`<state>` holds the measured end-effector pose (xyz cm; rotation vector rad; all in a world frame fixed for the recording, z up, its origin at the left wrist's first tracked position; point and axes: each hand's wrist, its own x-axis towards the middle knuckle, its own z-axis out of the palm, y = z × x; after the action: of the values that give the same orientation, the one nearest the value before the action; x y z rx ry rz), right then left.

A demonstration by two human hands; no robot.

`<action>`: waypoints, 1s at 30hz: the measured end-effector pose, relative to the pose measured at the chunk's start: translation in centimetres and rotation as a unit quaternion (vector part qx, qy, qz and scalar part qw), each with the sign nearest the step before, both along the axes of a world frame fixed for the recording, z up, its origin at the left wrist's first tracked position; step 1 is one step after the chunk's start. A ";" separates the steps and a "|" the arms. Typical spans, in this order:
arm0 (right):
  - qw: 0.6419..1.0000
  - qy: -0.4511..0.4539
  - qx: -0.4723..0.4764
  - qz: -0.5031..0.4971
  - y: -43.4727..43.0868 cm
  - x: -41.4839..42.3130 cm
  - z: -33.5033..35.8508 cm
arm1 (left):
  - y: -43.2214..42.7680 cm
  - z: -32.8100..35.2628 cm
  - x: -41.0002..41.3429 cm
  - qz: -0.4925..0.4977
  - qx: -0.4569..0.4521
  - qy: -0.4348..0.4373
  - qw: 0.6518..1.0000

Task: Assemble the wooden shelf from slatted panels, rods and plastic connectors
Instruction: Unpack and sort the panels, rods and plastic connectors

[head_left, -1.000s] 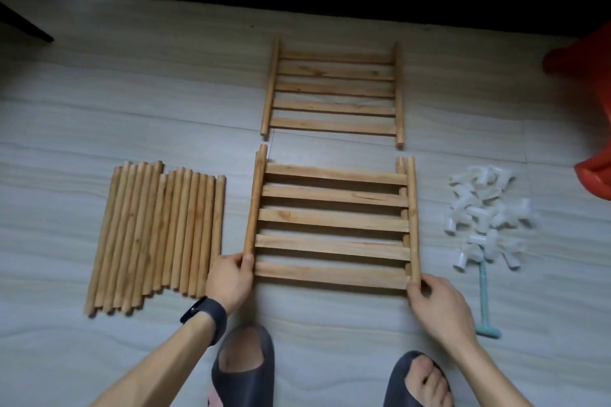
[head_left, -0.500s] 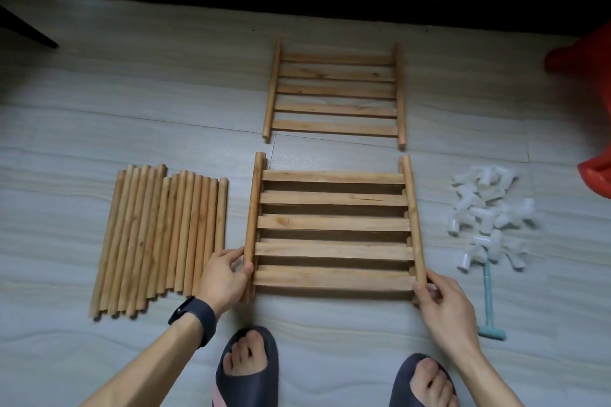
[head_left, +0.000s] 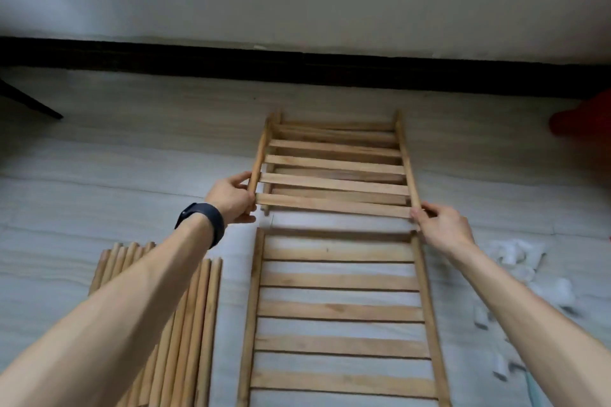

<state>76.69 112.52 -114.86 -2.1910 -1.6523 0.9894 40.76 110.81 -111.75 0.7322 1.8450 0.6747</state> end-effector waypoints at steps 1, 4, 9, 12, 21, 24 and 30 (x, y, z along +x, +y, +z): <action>1.000 0.001 0.008 -0.010 1.2 -0.1 -0.7 | 1.2 -0.6 0.2 0.001 0.006 0.006 1.000; 0.999 0.017 0.020 -0.047 3.9 -0.2 -2.4 | 3.7 -2.2 0.5 0.014 0.026 0.021 0.999; 1.000 -0.021 -0.010 -0.011 5.3 -0.4 -3.7 | 4.1 -4.3 1.2 -0.089 -0.021 0.160 0.983; 1.000 -0.018 -0.011 -0.012 4.2 -0.8 -4.1 | 3.2 -5.3 2.3 -0.079 -0.024 0.208 0.975; 0.999 -0.020 0.019 -0.034 2.3 -0.5 -4.5 | 2.0 -6.4 2.9 -0.040 -0.036 0.202 0.978; 0.998 -0.024 0.012 -0.055 2.4 -0.8 -4.3 | 1.8 -6.1 3.0 -0.024 -0.047 0.184 0.982; 0.996 -0.035 0.009 -0.079 1.9 -0.8 -4.3 | 1.3 -6.3 3.3 0.002 -0.064 0.203 0.977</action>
<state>75.92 114.42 -119.19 -2.3259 -1.4827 0.8622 44.11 112.15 -118.10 0.8262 2.2374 0.4231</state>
